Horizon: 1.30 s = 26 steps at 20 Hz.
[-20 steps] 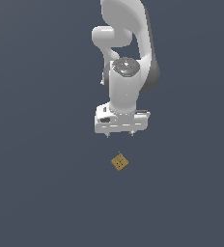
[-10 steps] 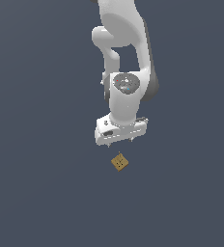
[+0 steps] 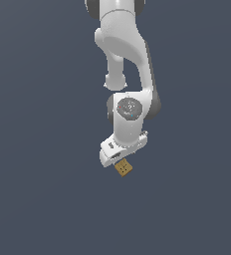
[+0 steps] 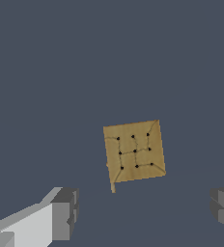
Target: Pick up the object and move it to a goal position.
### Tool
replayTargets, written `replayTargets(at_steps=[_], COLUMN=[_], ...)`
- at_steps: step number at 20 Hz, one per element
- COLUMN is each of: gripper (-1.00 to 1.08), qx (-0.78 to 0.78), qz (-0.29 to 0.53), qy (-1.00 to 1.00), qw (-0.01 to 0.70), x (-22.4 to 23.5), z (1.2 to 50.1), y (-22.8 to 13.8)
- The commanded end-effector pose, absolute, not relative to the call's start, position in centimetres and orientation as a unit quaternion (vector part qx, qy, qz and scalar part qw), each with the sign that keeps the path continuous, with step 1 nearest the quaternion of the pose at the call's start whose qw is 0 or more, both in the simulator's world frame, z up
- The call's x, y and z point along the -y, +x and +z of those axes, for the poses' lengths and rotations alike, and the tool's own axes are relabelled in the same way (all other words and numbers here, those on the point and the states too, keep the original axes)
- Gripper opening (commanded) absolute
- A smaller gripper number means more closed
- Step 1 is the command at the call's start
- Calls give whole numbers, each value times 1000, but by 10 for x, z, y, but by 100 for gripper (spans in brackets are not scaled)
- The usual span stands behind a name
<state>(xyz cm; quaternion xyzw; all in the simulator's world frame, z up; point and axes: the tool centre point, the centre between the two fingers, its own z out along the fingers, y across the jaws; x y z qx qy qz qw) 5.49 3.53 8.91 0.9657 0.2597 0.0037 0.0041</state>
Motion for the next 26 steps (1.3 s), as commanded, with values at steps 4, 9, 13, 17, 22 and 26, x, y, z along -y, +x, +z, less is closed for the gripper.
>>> replayTargets(at_steps=[4, 9, 13, 17, 22, 26], gripper=[100, 100, 100, 100, 100, 100], qx=[-302, -321, -322, -322, -323, -324], qz=[1, 0, 0, 0, 0, 0], qy=[953, 947, 947, 947, 946, 946], qw=[2, 0, 0, 0, 0, 0], x=[-36, -36, -36, -35, -36, -36], z=[71, 62, 61, 55, 32, 15], y=[62, 65, 65, 65, 65, 64])
